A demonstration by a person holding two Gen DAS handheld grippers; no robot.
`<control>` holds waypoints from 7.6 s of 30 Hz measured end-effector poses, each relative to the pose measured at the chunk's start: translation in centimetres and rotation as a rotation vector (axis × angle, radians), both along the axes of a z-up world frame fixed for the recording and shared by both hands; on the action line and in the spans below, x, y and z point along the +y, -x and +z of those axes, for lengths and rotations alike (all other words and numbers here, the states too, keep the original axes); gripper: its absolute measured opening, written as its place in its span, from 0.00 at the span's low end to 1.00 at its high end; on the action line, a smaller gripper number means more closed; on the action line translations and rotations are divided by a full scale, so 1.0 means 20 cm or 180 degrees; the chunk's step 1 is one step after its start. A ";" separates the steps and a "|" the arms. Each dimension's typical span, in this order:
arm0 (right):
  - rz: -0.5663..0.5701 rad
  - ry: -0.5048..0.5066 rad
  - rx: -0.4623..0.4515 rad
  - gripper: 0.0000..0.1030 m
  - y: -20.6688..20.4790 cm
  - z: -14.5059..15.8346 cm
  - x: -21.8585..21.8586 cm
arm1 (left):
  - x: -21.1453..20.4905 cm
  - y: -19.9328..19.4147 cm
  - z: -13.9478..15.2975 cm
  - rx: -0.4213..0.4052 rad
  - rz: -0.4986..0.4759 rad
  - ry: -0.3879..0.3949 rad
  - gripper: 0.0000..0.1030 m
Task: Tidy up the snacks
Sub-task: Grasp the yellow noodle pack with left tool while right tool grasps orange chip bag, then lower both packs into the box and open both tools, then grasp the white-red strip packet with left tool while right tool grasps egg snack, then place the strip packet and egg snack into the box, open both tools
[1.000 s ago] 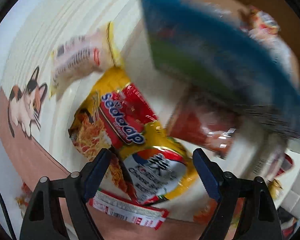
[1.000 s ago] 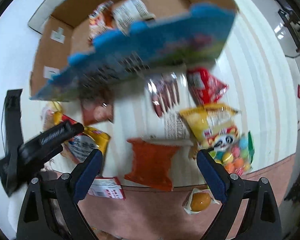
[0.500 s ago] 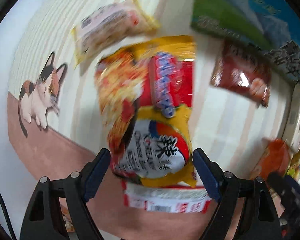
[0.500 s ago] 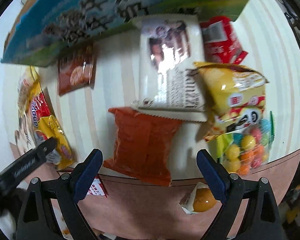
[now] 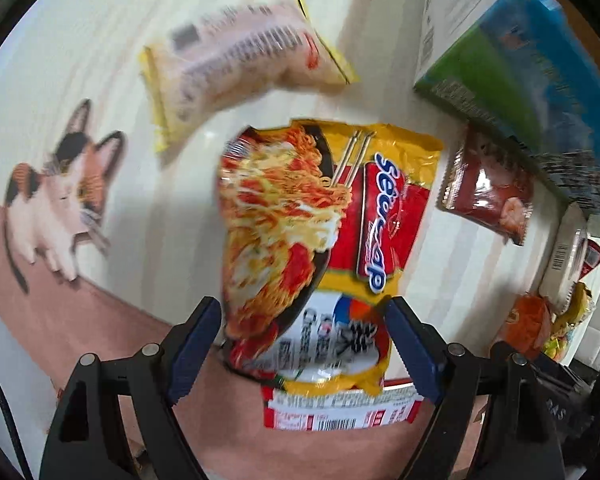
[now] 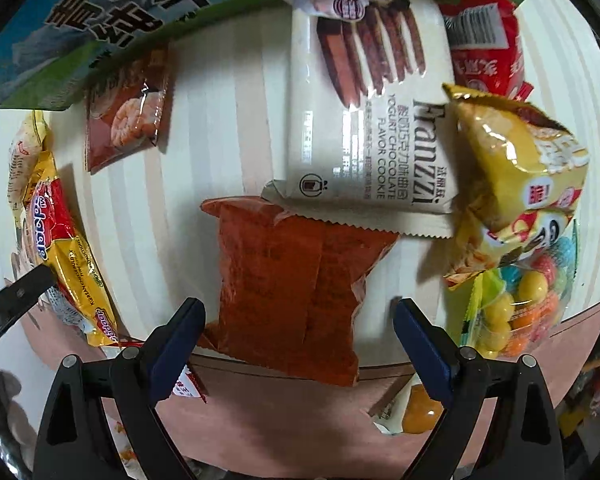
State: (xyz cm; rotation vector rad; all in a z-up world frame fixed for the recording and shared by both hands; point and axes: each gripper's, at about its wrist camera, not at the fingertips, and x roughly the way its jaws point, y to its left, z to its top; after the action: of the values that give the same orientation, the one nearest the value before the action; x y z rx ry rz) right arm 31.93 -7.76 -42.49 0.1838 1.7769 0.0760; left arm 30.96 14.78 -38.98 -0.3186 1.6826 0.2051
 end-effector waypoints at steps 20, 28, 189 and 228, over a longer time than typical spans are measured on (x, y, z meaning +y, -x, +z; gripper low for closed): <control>0.0009 0.0197 -0.0149 0.53 -0.13 0.02 0.22 | -0.08 -0.08 -0.01 -0.0055 -0.0047 -0.0263 0.80; 0.0016 0.0045 -0.0259 0.50 -0.06 0.10 0.21 | -0.17 0.11 0.25 -0.0291 -0.0159 -0.0254 0.77; -0.0201 -0.0604 -0.0515 0.53 0.34 0.53 -0.05 | -0.54 0.28 0.67 -0.0646 -0.0948 0.0257 0.42; 0.0231 -0.0313 -0.0590 0.72 -1.09 0.44 -0.26 | -0.91 -1.18 0.25 0.0169 -0.0722 0.0629 0.45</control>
State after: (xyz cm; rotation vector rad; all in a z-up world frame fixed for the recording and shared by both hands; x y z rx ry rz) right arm 53.66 -13.02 -33.78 0.1774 1.5956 0.2259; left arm 54.60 -3.44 -33.88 -0.2681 1.7801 -0.1228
